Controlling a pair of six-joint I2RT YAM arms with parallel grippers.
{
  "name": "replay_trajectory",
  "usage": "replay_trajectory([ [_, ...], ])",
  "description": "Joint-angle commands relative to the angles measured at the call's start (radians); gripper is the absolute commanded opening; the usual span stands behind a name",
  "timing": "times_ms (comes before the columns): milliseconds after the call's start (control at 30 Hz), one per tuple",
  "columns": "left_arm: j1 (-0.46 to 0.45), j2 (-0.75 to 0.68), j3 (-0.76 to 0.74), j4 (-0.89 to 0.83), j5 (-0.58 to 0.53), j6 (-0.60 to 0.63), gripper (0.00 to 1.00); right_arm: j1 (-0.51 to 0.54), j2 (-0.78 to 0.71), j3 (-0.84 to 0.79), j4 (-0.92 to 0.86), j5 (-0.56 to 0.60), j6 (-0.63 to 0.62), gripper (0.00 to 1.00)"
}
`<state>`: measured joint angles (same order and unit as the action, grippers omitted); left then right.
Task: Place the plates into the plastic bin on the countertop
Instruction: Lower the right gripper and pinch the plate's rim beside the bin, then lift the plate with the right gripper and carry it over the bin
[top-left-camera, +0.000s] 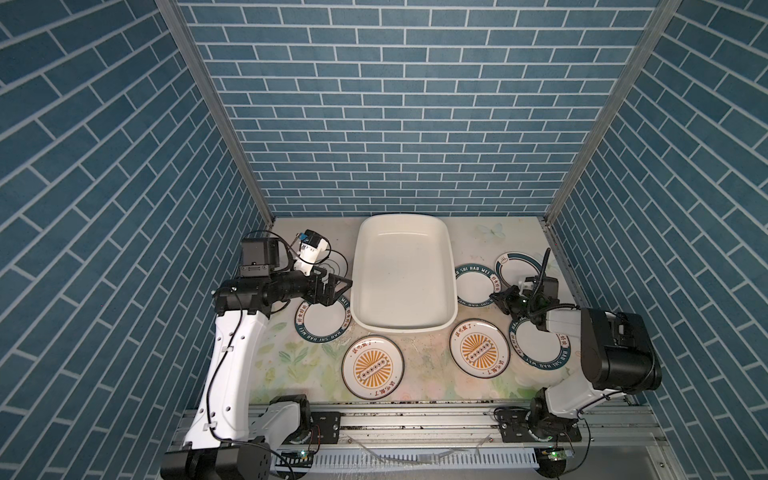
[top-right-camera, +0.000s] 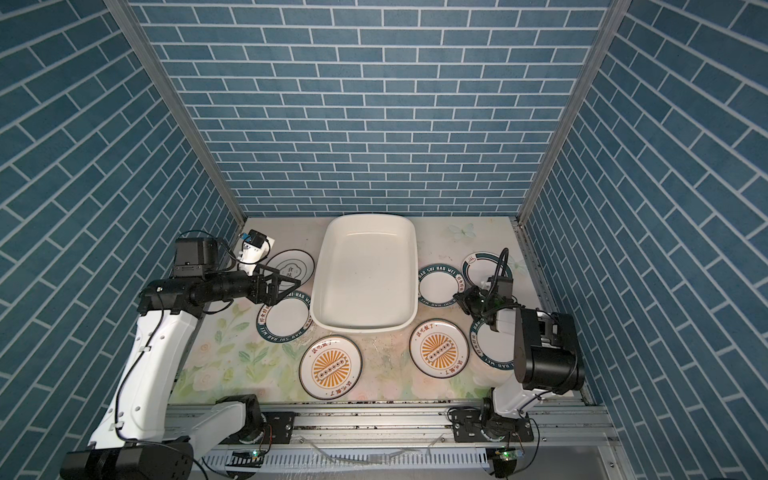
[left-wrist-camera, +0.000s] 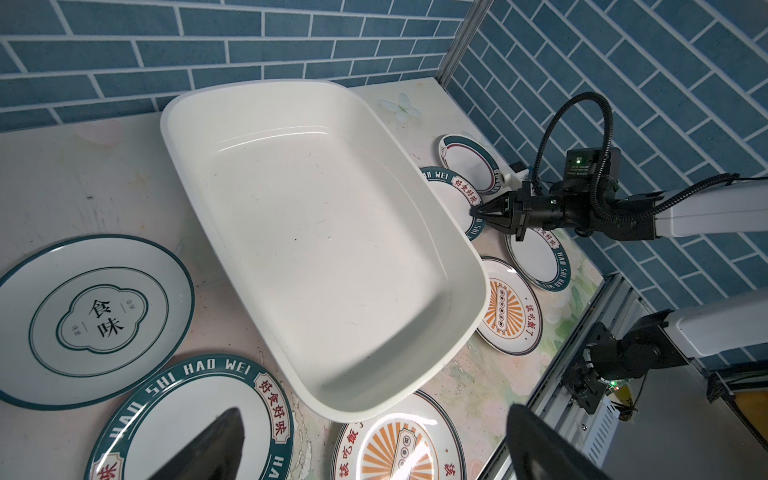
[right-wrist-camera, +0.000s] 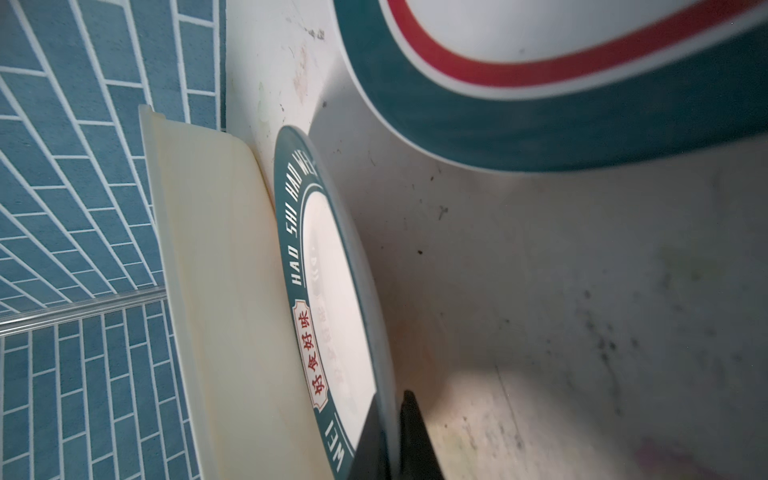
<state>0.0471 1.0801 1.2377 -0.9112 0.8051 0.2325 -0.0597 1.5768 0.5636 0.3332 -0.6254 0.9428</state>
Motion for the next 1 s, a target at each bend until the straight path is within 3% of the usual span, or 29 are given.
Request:
replay_trajectory([
  [0,-0.007,-0.001,0.028,-0.007,-0.001,-0.004,1.0,0.002,-0.069,0.048,-0.047,0.009,-0.02,0.0],
  [400,-0.007,-0.03,0.034,0.015,-0.026,0.005,1.0,0.0,-0.196,0.158,-0.263,0.073,-0.099,0.0],
  [967,-0.007,-0.034,0.077,0.041,-0.192,-0.055,1.0,-0.012,-0.288,0.43,-0.56,0.126,-0.21,0.0],
])
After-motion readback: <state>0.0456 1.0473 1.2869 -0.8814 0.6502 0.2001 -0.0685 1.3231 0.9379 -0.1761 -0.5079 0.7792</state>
